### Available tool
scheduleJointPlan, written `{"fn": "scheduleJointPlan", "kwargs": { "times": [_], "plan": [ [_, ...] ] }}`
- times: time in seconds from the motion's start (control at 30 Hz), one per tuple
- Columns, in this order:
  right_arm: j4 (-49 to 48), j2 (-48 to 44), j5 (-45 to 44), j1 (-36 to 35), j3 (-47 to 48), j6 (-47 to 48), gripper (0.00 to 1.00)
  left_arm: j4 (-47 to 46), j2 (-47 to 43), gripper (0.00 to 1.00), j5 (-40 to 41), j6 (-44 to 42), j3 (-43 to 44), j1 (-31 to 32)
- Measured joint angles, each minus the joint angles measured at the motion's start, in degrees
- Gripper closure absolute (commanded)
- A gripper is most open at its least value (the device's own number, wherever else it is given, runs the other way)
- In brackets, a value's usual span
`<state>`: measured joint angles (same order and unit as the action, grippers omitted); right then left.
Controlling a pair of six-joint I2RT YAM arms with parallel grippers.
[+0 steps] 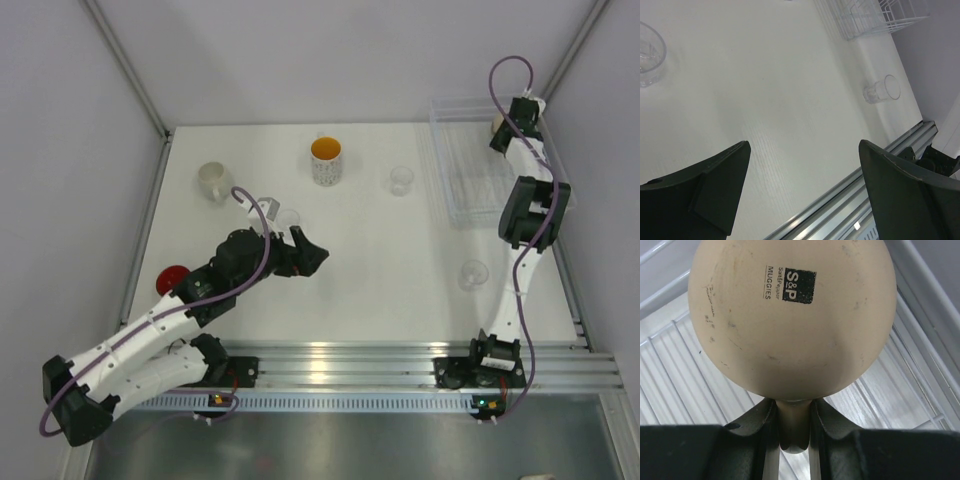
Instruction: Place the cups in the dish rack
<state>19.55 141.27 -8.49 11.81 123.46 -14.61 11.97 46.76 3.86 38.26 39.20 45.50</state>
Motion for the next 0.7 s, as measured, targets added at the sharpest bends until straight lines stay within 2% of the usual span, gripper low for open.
{"fn": "scheduleJointPlan", "kwargs": {
  "times": [0.1, 0.13, 0.2, 0.4, 0.57, 0.7],
  "plan": [
    [-0.33, 0.02, 0.00, 0.63, 0.00, -0.61, 0.70, 0.11, 0.07, 0.05, 0.00, 0.11, 0.00, 0.00],
    [-0.48, 0.02, -0.02, 0.87, 0.00, -0.66, 0.63, 0.11, 0.13, 0.05, 0.00, 0.15, 0.00, 0.00],
    [-1.62, 0.02, 0.07, 1.36, 0.44, -0.57, 0.58, 0.11, 0.52, 0.05, 0.00, 0.22, 0.00, 0.00],
    [-4.92, 0.00, -0.35, 1.62, 1.62, 0.22, 0.52, 0.11, 1.77, 0.05, -0.22, 0.61, 0.00, 0.00],
    [-4.98, -0.35, -0.39, 1.62, 1.36, 0.39, 0.51, 0.13, 1.88, 0.05, -0.44, 0.66, 0.00, 0.00],
    [-4.44, -3.74, -0.37, 1.64, -2.01, -1.33, 0.50, 0.13, 1.88, 0.05, -0.63, 0.61, 0.00, 0.00]
  ]
}}
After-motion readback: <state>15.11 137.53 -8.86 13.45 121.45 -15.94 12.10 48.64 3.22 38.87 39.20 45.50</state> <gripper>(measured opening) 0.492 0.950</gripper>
